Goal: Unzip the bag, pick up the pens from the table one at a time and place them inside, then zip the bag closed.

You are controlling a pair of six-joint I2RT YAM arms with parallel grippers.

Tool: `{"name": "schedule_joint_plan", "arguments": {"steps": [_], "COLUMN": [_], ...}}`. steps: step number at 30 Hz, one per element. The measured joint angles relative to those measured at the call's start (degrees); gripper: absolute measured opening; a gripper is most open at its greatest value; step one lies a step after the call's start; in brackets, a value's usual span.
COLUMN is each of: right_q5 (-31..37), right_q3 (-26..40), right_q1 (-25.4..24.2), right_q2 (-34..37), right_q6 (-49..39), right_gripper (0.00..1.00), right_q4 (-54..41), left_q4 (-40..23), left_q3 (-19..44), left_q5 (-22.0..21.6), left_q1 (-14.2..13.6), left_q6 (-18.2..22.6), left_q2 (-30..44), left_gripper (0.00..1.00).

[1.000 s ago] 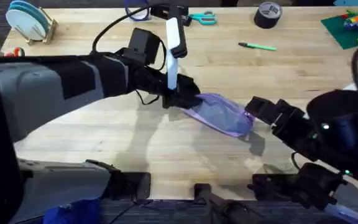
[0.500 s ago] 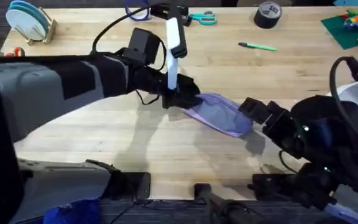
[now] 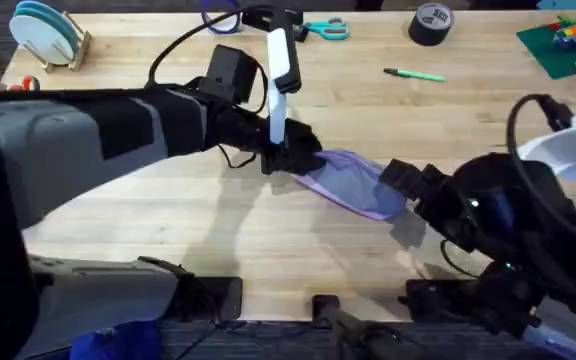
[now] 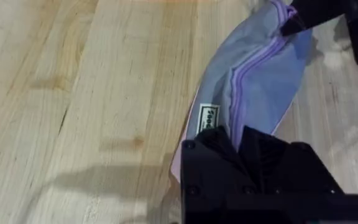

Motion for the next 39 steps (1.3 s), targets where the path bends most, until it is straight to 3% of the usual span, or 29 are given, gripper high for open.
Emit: {"name": "schedule_joint_plan", "arguments": {"steps": [11,26,39], "right_q5": [-0.18,0.0,-0.25], "right_q3": [0.0,0.0,0.0], "right_q1": [0.0,-0.47,-1.05], "right_q2": [4.6,4.6,4.6], "right_q6": [0.37,0.39,0.13], "right_gripper": [0.762,0.634,0.283], "right_q4": [3.56,3.94,4.54], "left_q4": [0.04,0.04,0.04], "left_q3": [0.0,0.0,0.0], "left_q5": [0.0,0.06,0.33], "left_q1": [0.0,-0.04,-0.17], "left_q6": [0.0,0.0,0.0], "left_q2": [0.02,0.02,0.02], "left_gripper": [0.044,0.043,0.044]}}
